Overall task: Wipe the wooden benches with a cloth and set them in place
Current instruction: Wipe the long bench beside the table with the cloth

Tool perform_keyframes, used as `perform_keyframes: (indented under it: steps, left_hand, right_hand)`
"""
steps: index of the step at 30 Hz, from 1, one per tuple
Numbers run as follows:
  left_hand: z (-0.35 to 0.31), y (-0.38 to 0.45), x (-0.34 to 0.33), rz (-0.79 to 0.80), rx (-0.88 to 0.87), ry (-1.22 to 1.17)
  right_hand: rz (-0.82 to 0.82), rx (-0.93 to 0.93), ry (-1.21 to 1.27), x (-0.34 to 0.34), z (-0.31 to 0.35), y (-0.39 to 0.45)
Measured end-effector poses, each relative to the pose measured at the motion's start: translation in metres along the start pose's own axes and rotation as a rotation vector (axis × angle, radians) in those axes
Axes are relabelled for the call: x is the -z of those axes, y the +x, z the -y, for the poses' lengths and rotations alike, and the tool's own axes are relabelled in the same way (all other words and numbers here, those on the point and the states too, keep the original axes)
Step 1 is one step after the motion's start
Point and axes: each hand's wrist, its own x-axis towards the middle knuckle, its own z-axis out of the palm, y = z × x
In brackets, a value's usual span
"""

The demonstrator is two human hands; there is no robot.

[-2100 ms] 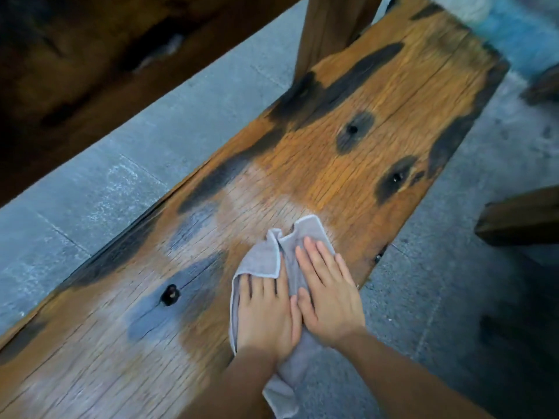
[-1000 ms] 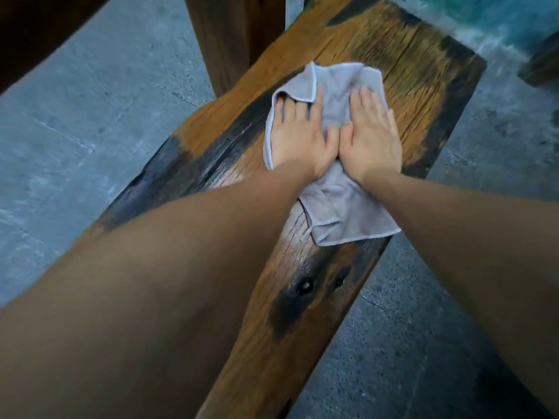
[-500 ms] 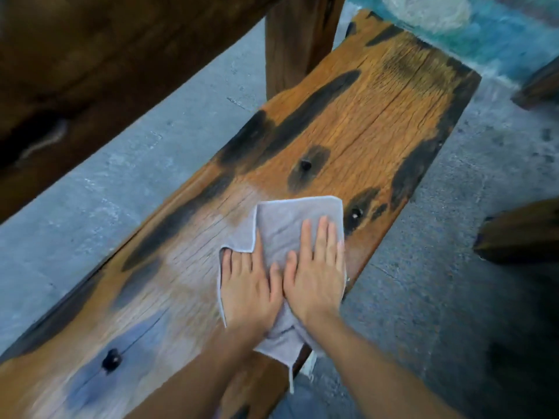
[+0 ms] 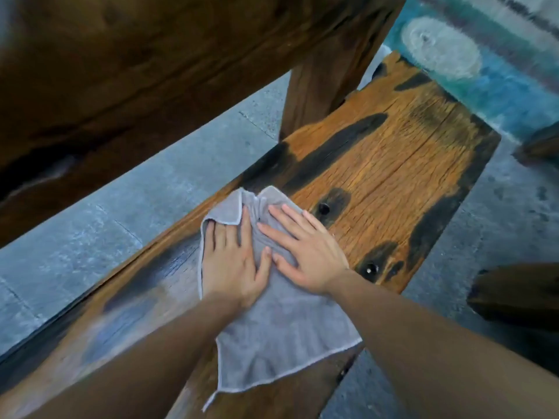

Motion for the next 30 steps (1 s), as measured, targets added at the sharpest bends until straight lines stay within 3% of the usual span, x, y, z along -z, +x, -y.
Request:
perform_keyframes:
  steps: [6,10,17,20,25,30]
  left_hand:
    - [-0.041,0.115,-0.006,-0.025,0.032,0.047]
    - [-0.078,0.175,-0.005,0.051,-0.006,0.1]
    - [-0.209,0.3,-0.014,0.064,-0.067,0.059]
    - [-0.257,0.359,-0.017,0.042,-0.129,0.051]
    - [-0.334,0.467,-0.026,0.038,-0.295,0.038]
    - [-0.379,0.528,-0.04,0.031,-0.37,-0.029]
  right_hand:
    - [0.001,-0.014,0.018,0.033,-0.104,0.082]
    - [-0.009,0.008,0.069,0.047,-0.164,0.114]
    - [0.025,0.012,0.033,0.083,-0.326,0.132]
    - [0.006,-0.061,0.059,0.095,-0.388,0.141]
    - [-0.111,-0.335,0.158,0.113,-0.489,0.153]
    - [-0.146,-0.557,0.17,0.12,-0.537,0.157]
